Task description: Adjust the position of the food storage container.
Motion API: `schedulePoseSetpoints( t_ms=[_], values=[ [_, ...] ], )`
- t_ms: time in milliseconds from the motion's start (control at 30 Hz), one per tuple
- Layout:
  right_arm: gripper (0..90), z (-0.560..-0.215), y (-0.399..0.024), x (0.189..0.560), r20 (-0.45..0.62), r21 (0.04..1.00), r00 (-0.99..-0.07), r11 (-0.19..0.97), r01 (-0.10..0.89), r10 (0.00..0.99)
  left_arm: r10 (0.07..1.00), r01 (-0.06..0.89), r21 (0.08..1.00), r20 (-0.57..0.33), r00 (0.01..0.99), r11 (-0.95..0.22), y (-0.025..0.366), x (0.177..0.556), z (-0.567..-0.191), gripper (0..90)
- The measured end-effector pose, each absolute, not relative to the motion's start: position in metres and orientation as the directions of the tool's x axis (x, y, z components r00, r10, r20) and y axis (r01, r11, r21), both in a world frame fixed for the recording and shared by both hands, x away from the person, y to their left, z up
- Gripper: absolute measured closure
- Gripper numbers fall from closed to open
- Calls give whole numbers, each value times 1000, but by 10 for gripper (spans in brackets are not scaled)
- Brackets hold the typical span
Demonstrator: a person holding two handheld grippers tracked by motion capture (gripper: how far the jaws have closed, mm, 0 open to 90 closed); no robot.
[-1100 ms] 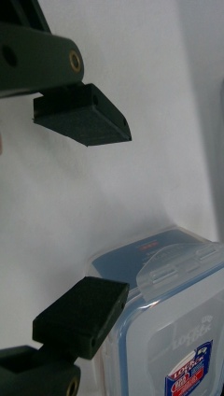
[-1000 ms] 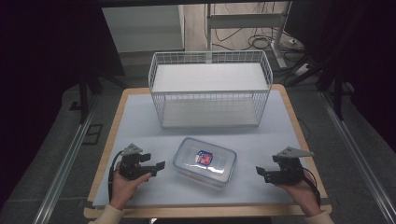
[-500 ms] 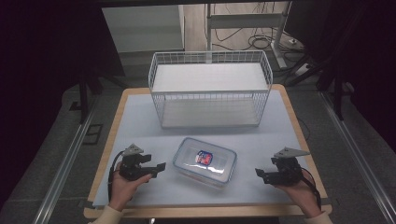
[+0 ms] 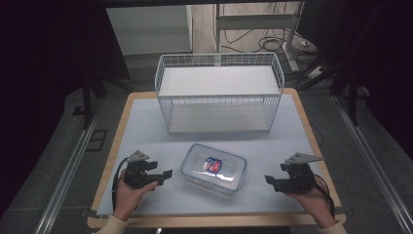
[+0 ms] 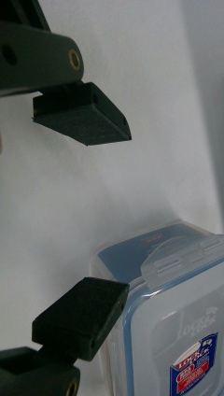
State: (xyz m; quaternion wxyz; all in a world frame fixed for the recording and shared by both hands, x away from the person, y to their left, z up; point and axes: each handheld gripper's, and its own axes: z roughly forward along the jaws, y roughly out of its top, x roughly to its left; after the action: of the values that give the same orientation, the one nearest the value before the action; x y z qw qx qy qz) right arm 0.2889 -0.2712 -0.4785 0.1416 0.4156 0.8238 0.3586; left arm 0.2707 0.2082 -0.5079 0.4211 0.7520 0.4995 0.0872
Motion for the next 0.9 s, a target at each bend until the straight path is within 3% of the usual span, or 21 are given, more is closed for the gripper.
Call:
schedulePoseSetpoints(
  t_ms=[533,633,667,767,800,833,867,900],
  values=[
    [365,-446,-225,277,91,723,-736,464,512,670,820,681,718,-296,490,-148,207,272,-509,231],
    [475,-436,-204,273,94,735,-781,486,473,617,820,681,717,-297,490,-148,207,272,-509,230],
    [475,-436,-204,273,94,735,-781,486,473,617,820,681,717,-297,490,-148,207,272,-509,230],
    [644,-432,-179,263,85,723,-834,543,428,545,819,684,714,-298,491,-150,207,272,-510,230],
    [644,-432,-179,263,85,723,-834,543,428,545,819,684,714,-298,491,-150,207,272,-510,230],
    [772,-434,-168,259,85,711,-857,572,410,508,818,685,712,-294,494,-157,207,272,-511,230],
    [772,-434,-168,259,85,711,-857,572,410,508,818,685,712,-294,494,-157,207,272,-511,230],
    [840,-438,-156,254,83,688,-879,611,391,470,818,684,712,-294,495,-159,207,272,-511,230]
  ],
)
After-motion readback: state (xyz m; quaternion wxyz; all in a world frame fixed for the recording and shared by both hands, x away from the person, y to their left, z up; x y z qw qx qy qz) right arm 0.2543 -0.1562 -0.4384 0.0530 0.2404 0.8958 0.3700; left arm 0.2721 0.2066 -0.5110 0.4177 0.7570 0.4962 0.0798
